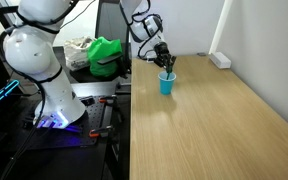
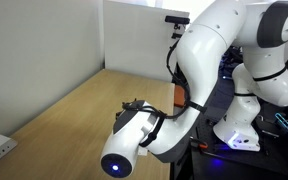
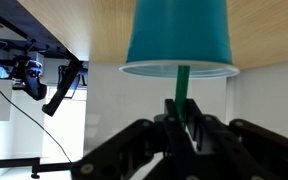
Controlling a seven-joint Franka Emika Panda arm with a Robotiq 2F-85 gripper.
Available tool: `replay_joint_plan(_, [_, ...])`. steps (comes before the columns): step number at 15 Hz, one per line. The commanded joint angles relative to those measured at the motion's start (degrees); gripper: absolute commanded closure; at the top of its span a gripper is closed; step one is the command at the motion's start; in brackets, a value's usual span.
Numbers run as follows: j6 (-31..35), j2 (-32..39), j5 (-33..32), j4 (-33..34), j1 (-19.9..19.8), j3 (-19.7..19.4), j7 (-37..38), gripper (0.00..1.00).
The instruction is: Put the green pen inside the light blue cup
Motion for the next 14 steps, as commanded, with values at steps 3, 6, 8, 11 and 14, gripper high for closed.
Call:
replay_joint_plan(3, [-2.9, 0.6, 1.1, 2.3, 1.2, -0.9, -1.2, 0.75])
replay_joint_plan(6, [-3.3, 0.5, 1.1, 2.4, 1.2, -0.9, -1.3, 0.68])
replay_joint_plan(8, [-3.8, 0.5, 1.0, 2.6, 1.3, -0.9, -1.3, 0.68])
replay_joint_plan(11, [-4.8, -0.1, 1.0, 2.6, 1.4, -0.8, -1.1, 0.65])
replay_joint_plan(14, [-5.5, -1.4, 1.0, 1.6, 1.5, -0.6, -0.6, 0.65])
